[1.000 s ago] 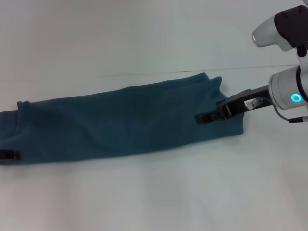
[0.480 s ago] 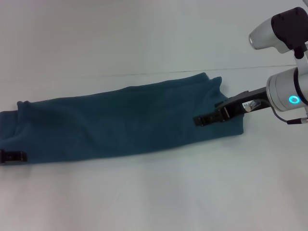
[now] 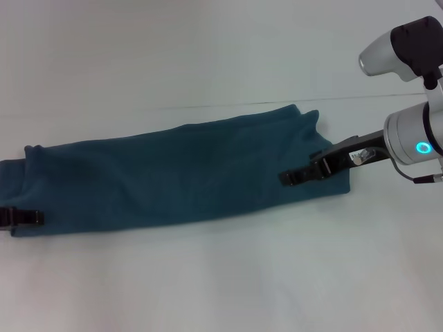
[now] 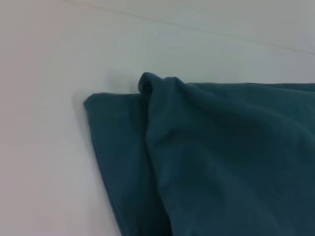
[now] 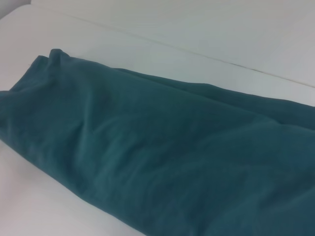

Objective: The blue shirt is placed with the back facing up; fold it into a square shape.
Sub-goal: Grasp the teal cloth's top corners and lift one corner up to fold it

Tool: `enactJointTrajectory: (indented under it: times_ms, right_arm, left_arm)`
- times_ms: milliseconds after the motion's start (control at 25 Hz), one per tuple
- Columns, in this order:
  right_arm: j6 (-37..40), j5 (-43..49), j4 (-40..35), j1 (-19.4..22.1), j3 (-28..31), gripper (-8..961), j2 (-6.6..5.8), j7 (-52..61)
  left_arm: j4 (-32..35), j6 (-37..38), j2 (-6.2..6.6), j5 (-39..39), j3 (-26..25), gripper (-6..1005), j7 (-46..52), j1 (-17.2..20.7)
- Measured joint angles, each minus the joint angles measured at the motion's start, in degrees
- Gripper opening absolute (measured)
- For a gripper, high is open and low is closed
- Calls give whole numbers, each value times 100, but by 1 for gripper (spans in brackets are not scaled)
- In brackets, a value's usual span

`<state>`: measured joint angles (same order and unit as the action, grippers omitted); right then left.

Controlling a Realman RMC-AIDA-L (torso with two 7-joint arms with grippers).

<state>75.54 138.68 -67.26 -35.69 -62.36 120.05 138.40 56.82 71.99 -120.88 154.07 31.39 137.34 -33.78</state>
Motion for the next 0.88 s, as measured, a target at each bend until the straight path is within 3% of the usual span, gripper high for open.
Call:
enactJointTrajectory:
  times_ms: [440,640,880]
  right_arm:
    - [6,0,12,17,5,848,0,3]
    - [7,1,12,18,5,843,0,3]
    - [-2,-3,38,31,5,838,0,3]
  left_arm:
    - [-226,-14,32,-8,13,471,-56,-89]
    - [-229,-28,18,-9,32,240,-70,-133]
    - [-351,-172,14,-9,179,131,-80,-174]
